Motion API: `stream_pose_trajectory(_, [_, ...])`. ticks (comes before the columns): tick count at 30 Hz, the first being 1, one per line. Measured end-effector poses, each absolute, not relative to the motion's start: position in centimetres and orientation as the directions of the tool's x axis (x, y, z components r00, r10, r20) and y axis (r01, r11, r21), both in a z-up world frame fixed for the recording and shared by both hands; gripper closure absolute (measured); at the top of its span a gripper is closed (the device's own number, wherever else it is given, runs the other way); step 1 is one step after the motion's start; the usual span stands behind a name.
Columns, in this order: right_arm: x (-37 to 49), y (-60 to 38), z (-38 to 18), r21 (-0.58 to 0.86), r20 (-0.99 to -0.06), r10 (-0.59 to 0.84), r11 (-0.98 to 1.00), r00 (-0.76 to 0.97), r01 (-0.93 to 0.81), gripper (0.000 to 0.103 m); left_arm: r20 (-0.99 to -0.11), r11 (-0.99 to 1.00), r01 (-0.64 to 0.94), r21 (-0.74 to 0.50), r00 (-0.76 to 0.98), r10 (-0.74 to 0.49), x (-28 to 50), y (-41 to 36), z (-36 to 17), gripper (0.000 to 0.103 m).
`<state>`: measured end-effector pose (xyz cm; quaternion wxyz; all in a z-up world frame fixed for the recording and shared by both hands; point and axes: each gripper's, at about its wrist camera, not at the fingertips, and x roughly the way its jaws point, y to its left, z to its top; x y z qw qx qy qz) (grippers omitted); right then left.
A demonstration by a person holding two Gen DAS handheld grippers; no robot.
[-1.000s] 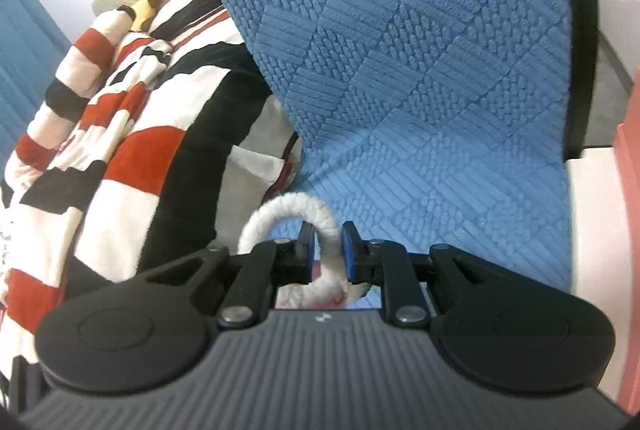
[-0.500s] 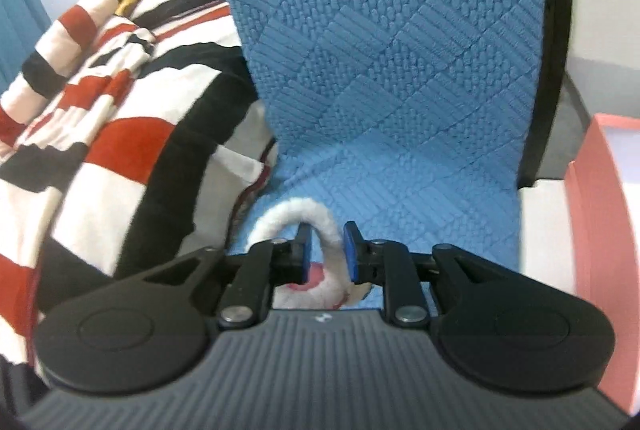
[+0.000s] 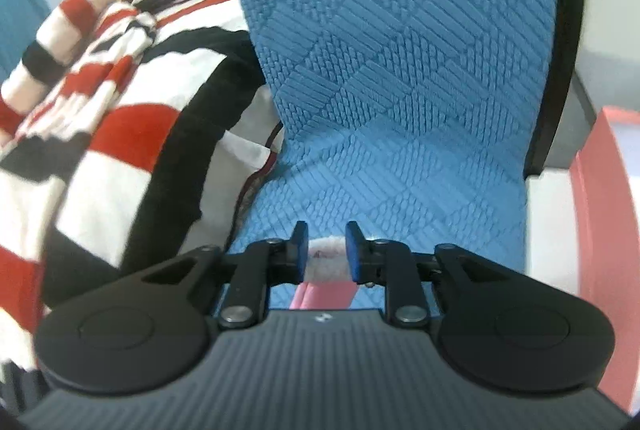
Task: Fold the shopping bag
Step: 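Slide the hair tie over the pink strip tip with the right gripper while the left gripper holds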
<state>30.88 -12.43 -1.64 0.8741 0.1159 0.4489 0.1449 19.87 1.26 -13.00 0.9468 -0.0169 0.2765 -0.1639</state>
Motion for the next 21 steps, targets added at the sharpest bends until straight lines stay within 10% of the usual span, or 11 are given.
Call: stream_pose_trajectory(21, [33.5, -14.0, -1.1, 0.446, -0.825, 0.423, 0.895, 0.373, -0.029, 0.083, -0.395, 0.918, 0.308, 0.249, 0.898, -0.195, 17.6, -1.6, -12.4, 0.095])
